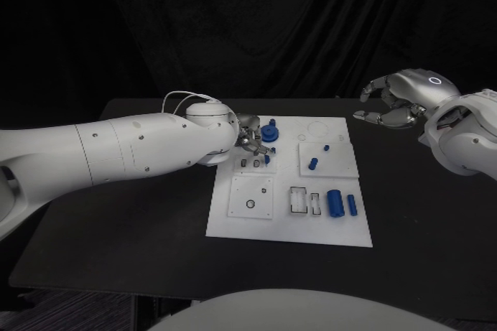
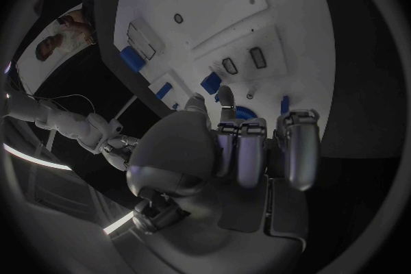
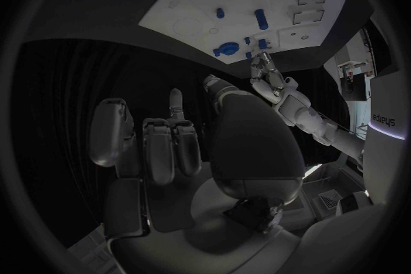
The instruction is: Assemble the parts on the task board
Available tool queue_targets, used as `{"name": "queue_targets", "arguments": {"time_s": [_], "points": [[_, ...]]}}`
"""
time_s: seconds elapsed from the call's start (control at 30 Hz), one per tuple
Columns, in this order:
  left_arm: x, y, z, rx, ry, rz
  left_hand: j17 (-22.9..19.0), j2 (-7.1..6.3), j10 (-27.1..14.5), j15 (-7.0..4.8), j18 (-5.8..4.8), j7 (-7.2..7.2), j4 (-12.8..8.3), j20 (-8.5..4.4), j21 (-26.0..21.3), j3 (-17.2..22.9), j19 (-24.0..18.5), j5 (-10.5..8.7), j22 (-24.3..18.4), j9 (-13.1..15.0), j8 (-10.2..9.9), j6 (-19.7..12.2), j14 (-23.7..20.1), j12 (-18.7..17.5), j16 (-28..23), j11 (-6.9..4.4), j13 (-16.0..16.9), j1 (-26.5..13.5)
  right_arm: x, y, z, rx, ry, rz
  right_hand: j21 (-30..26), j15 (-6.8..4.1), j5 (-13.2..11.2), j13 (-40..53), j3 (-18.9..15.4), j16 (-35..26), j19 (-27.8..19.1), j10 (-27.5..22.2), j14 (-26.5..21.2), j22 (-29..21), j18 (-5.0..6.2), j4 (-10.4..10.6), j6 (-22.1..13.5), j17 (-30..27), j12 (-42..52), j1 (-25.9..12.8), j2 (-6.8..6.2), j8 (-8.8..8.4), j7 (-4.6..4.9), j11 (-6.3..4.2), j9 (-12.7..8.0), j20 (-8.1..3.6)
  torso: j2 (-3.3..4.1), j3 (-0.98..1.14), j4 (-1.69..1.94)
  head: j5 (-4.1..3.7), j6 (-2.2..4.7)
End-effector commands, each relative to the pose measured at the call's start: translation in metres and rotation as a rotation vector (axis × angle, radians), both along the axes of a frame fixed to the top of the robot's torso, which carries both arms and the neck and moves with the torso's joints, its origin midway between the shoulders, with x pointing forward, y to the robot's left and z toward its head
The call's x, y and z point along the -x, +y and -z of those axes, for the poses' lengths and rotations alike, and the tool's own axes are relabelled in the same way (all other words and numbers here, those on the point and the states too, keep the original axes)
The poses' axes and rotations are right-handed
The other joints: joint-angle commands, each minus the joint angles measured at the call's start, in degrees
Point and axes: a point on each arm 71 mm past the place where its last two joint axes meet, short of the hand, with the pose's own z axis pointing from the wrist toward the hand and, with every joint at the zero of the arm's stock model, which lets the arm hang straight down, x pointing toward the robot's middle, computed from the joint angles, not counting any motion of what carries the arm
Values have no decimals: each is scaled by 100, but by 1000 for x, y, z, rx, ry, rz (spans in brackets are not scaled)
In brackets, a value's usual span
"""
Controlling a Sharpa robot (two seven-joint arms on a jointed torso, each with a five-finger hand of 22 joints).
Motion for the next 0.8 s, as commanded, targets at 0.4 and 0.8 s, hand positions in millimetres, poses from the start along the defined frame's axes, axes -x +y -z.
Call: {"name": "queue_targets", "arguments": {"time_s": [0.4, 0.8], "points": [[2, -11, 3, 19, 5, 51, 1508, 62, 599, 41, -32, 38, 16, 1, -73, 60, -45, 37, 303, -62, -259, 48, 598, 8, 15, 1, 1495, -21, -2, -1, 3, 8, 14, 26, -44, 18, 29, 1508, -49, 17, -42, 598, 606, 978, 41, 7, 59, 1510, 15, 23, 44, 36, 13, 34, -4, -3, 1, -1, -1, -4, -58], [2, -15, 8, 10, 22, 60, 1508, 69, 599, 47, -25, 44, 13, 7, -93, 73, -64, 41, 277, -72, -314, 65, 598, 8, 15, 6, 1495, -27, -2, -1, 3, 10, 18, 29, -55, 17, 27, 1508, -53, 17, -49, 598, 606, 975, 44, 9, 67, 1510, 15, 22, 47, 37, 13, 34, -5, -4, 0, 6, 0, -34, -84]]}}
